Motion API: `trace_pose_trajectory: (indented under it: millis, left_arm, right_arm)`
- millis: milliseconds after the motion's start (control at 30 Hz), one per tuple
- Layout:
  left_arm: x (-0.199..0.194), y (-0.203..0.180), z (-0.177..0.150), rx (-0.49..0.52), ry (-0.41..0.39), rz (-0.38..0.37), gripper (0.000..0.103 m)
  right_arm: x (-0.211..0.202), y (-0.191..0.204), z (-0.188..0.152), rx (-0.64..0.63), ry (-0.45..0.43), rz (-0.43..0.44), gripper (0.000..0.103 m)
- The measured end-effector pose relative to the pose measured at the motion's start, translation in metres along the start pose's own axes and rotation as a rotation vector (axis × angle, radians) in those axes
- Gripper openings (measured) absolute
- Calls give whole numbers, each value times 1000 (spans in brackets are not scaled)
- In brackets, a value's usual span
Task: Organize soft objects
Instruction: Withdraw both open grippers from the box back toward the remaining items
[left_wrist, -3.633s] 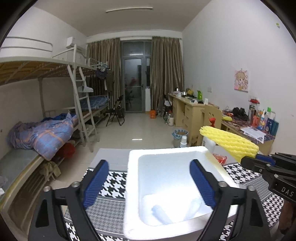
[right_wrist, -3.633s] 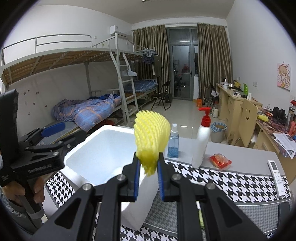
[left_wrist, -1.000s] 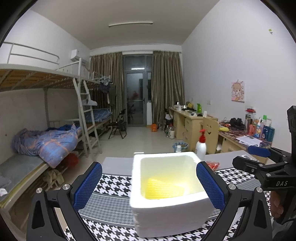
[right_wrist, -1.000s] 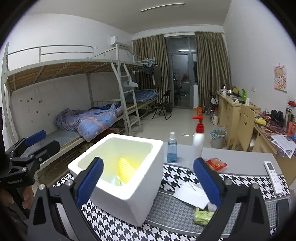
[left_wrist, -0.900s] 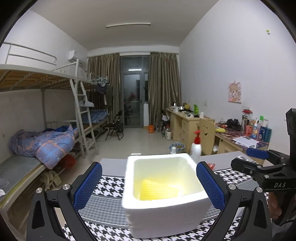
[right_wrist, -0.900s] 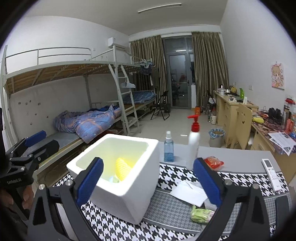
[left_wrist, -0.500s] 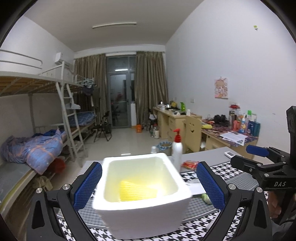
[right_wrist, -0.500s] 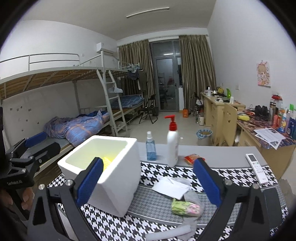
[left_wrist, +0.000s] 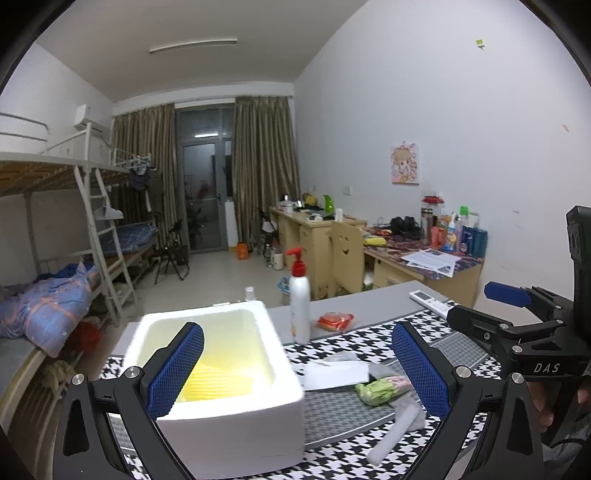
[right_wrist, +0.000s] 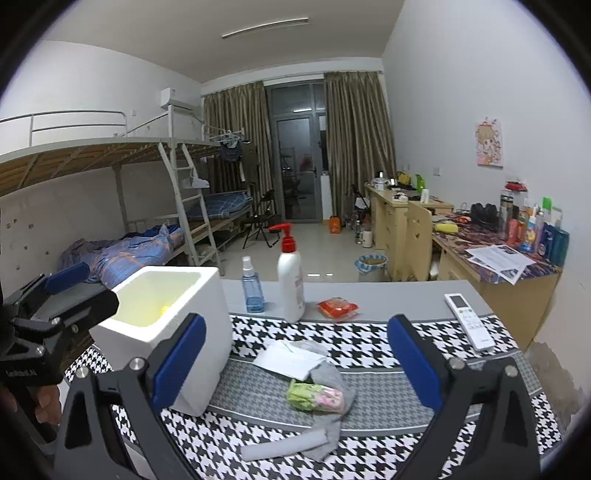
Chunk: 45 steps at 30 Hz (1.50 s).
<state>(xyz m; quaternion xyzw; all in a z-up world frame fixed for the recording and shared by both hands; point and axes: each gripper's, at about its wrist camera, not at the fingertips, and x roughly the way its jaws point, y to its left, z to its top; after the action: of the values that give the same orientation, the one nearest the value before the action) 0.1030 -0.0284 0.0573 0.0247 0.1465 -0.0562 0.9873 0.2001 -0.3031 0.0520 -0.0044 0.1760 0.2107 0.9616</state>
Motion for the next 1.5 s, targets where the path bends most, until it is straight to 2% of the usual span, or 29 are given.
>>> trace_pose_trajectory:
  millis: [333, 800, 1400, 1500]
  left_arm:
    - [8, -19, 0, 19, 17, -54, 102]
    - [21, -43, -10, 53, 58, -115, 102]
    - [34, -69, -39, 74, 124, -118, 102]
    - [36, -71, -44, 76, 134, -95, 102]
  right_arm:
    - [-8, -19, -5, 23, 10, -61, 100]
    - [-9, -42, -15, 51, 20, -71, 100]
    - [-3, -57, -24, 39, 57, -71, 100]
    - [-1, -60, -24, 40, 65, -69, 100]
